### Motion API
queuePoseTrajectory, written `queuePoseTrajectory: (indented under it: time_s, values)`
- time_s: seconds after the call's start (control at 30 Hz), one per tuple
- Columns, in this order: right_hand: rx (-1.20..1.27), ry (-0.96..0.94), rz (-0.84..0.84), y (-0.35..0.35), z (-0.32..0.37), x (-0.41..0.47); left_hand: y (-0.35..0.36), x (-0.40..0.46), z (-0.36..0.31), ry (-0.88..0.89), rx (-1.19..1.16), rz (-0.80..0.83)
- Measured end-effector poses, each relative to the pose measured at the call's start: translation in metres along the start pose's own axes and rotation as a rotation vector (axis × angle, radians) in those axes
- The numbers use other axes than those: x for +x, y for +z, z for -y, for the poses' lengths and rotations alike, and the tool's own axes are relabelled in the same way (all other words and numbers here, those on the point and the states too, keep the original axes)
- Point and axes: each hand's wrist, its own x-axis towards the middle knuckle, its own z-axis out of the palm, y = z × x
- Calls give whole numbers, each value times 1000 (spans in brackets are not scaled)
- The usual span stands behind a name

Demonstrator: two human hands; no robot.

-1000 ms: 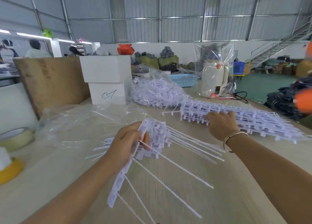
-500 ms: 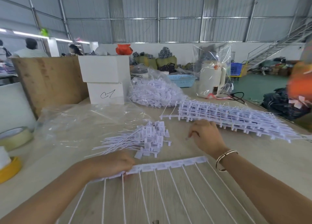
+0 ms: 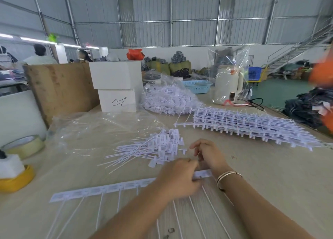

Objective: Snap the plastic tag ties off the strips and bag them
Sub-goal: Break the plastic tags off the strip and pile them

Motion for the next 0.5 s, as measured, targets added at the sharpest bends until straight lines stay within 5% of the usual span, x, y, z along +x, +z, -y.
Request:
queuePoseTrajectory:
  time_s: [0.1, 0.3, 0.5]
  values:
    - [90, -51, 42, -12, 2, -6, 5, 2, 10, -39, -192, -79]
    - [-67, -164, 408, -7, -1, -15, -9, 5, 32, -93, -282, -326]
    - [81, -179, 326, -9, -5, -13, -7, 6, 42, -30, -216, -243]
